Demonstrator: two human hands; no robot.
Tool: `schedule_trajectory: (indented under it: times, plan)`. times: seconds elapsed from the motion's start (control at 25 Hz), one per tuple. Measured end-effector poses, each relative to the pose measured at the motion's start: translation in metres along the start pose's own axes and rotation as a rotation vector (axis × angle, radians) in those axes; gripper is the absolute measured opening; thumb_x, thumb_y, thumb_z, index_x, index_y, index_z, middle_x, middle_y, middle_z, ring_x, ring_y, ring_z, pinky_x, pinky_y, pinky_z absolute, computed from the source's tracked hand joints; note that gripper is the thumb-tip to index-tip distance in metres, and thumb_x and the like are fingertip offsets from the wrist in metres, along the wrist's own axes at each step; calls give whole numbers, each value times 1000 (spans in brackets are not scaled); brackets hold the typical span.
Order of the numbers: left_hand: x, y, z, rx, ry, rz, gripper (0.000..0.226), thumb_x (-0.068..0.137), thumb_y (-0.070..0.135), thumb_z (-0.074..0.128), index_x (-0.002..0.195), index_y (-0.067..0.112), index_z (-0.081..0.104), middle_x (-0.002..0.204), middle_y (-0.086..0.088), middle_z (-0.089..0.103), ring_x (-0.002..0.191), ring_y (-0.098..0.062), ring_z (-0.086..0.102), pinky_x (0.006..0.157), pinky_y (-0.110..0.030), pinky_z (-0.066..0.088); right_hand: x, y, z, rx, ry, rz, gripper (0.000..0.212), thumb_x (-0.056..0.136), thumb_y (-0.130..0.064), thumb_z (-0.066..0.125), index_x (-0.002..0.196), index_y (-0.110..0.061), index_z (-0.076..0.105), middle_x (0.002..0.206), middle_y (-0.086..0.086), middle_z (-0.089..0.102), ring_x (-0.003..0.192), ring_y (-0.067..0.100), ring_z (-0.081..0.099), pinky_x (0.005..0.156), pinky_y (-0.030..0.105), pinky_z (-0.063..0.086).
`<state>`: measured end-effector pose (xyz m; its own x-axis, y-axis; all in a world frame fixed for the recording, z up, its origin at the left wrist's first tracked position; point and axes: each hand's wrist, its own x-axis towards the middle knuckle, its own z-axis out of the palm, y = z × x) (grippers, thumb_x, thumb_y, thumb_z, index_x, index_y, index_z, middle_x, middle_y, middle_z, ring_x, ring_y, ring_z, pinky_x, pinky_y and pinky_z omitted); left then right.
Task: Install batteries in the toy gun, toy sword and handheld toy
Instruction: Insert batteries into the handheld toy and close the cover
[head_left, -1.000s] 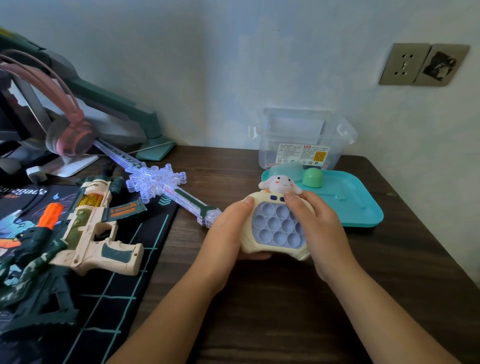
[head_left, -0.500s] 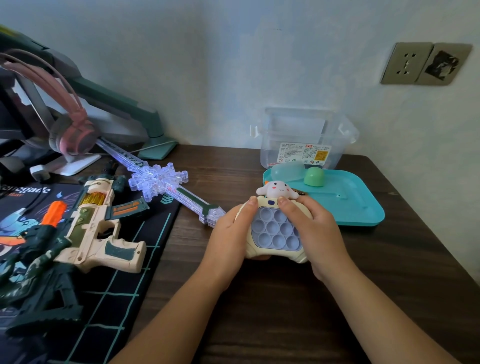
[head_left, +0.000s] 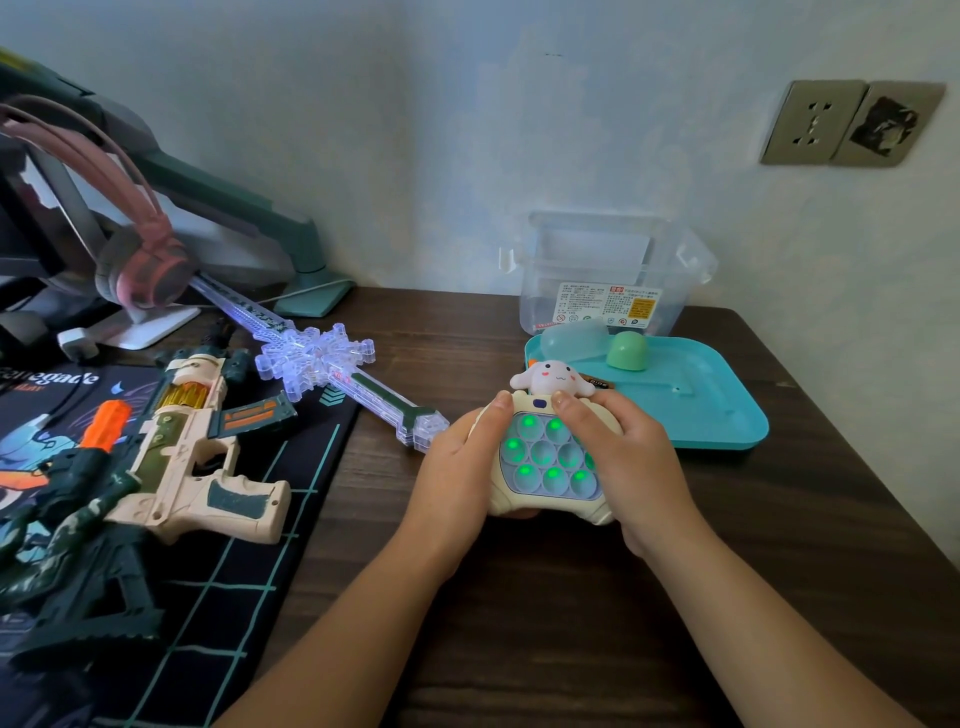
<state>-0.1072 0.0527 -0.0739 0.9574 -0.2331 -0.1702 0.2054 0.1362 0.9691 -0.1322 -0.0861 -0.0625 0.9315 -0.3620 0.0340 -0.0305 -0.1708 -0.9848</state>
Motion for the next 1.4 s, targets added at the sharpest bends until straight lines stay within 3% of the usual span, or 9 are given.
schedule_trajectory:
  times: [0.28,0.56,0.72,0.84,0.92,1.08,1.2,1.32,1.4]
  plan:
    - [1,-1,-1,16,-13,20,36,97,50,51,106,24,75,105,-4,77,100,-25,73,93,-55,54,0,-1,0,3,-5,-1,22,84,-46,63,97,-28,65,98,-8,70,93,8,67,71,24,56]
    - [3,-3,-2,21,-12,28,37,98,47,49,108,22,74,103,0,77,101,-20,73,95,-42,54,2,2,2,-48,6,-15,26,84,-50,60,98,-29,63,101,-8,67,98,12,64,83,34,56]
    - [3,-2,-3,15,-25,32,40,99,46,48,112,18,73,105,-2,77,101,-20,73,98,-46,53,1,0,2,-25,-15,-14,15,90,-47,54,89,-33,60,93,-15,66,92,5,63,71,20,51]
    - [2,-2,-2,7,-32,49,40,101,42,46,112,15,73,106,-4,77,102,-21,72,99,-46,52,-2,-3,1,26,-40,7,19,93,-45,50,81,-33,60,78,-25,64,79,-9,61,59,9,42]
    - [2,-2,-2,6,-30,54,39,101,42,46,112,15,73,106,-3,77,102,-21,72,98,-45,53,-2,-3,1,18,-45,-10,17,93,-43,52,82,-32,60,79,-24,64,77,-13,60,54,6,44]
    - [2,-2,-2,24,-19,66,37,100,43,47,109,18,73,103,0,77,99,-18,73,92,-39,55,-1,-2,2,-36,-19,-44,12,89,-44,58,83,-33,57,88,-18,62,87,2,61,62,12,45]
    - [2,-1,-2,28,-16,71,36,100,42,47,106,19,73,99,1,78,95,-15,74,83,-31,55,-2,-2,2,-62,-1,-46,12,87,-46,60,85,-35,57,90,-19,61,89,3,60,65,14,45]
    - [1,0,-1,6,-24,40,35,99,44,49,106,19,73,98,-3,78,91,-21,75,76,-40,60,-3,-1,1,-28,2,-28,18,85,-47,62,93,-32,63,95,-13,67,90,5,65,66,18,53]
    - [1,-1,-1,12,-23,48,34,99,44,49,104,21,73,96,0,78,90,-18,75,73,-36,60,-3,-2,1,-30,8,-29,18,85,-46,62,93,-31,64,96,-12,68,91,5,65,67,18,53]
